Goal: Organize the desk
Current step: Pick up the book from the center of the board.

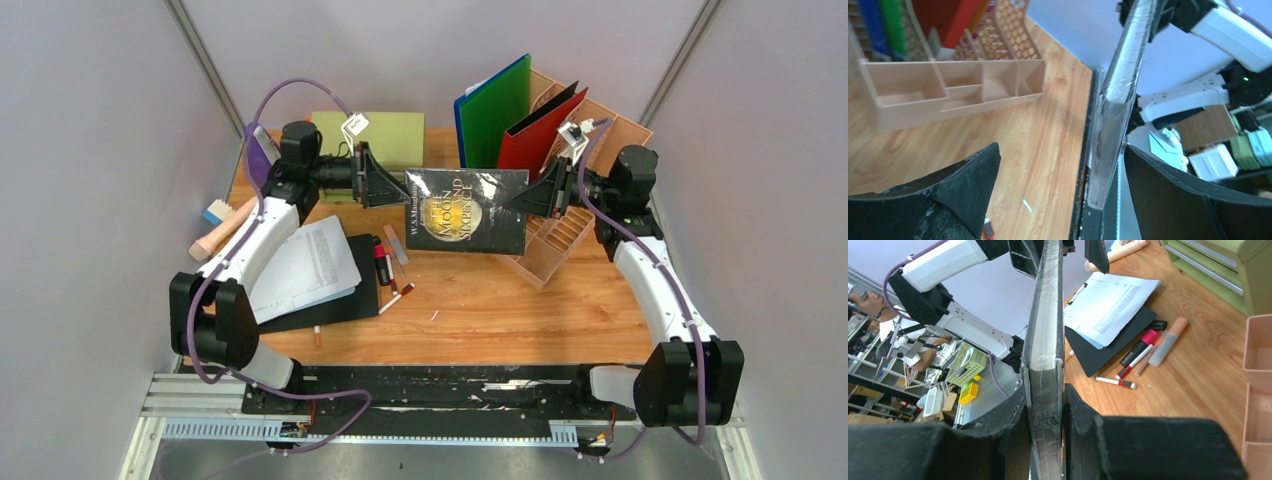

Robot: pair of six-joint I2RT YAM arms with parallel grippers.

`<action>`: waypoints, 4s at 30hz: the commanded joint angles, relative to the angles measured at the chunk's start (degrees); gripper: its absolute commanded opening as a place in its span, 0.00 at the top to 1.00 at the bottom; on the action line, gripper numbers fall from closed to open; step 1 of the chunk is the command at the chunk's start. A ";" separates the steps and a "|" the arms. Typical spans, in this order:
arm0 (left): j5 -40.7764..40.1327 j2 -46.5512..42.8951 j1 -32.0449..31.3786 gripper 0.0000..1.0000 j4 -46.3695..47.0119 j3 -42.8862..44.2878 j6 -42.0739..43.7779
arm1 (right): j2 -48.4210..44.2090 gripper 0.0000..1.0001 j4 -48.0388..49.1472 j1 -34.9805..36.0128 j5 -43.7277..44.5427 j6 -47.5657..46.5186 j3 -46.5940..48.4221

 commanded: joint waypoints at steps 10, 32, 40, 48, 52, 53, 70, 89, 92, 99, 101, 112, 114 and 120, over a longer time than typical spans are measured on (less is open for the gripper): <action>5.38 0.79 -9.84 0.21 17.93 -1.68 -11.97 | -1.52 1.00 16.30 -0.42 -3.43 9.55 -1.80; -11.60 0.38 -13.86 1.00 -63.78 23.07 58.18 | -5.36 0.00 -28.55 6.00 8.98 -43.24 7.24; -15.99 1.48 -18.27 1.00 -69.25 25.73 62.26 | -1.70 0.00 -38.90 18.51 17.66 -57.92 10.53; -13.66 -0.43 -19.11 1.00 -67.72 24.51 61.68 | 0.92 0.00 -38.96 24.67 16.20 -60.45 7.01; -13.10 -0.35 -19.26 1.00 -67.53 24.44 61.54 | 2.55 0.01 -38.96 26.28 16.14 -60.43 6.82; -13.05 -0.37 -19.34 1.00 -67.53 24.42 61.49 | 2.97 0.02 -38.93 26.56 16.18 -60.42 6.88; -12.32 -0.30 -19.58 0.87 -64.02 25.77 58.99 | 6.95 1.00 -40.17 27.59 14.06 -58.74 8.38; -24.65 -11.29 -7.61 0.00 -15.14 10.43 15.46 | -2.19 1.00 -7.60 0.00 -0.45 -14.33 4.39; -22.35 -10.66 -7.40 0.00 -6.95 7.57 7.61 | -1.40 1.00 -4.52 -1.38 -1.13 -7.69 7.01; -15.70 -5.07 -7.67 0.00 15.62 3.14 -14.97 | 1.76 1.00 8.46 -1.38 -2.31 10.17 9.57; -15.45 -4.52 -8.02 0.00 20.39 2.09 -18.15 | 2.27 1.00 11.89 -1.38 -1.96 13.26 9.02; -15.84 -1.99 -14.92 0.00 38.91 -3.61 -24.68 | 3.71 1.00 24.24 -1.39 -0.80 23.70 4.42; -15.51 -0.73 -16.00 0.01 42.60 -4.05 -27.12 | 3.83 1.00 25.29 -1.39 -0.47 24.48 3.33; -15.19 2.53 -18.24 0.14 55.87 -6.69 -36.11 | 3.79 1.00 28.63 -1.38 0.30 26.33 1.46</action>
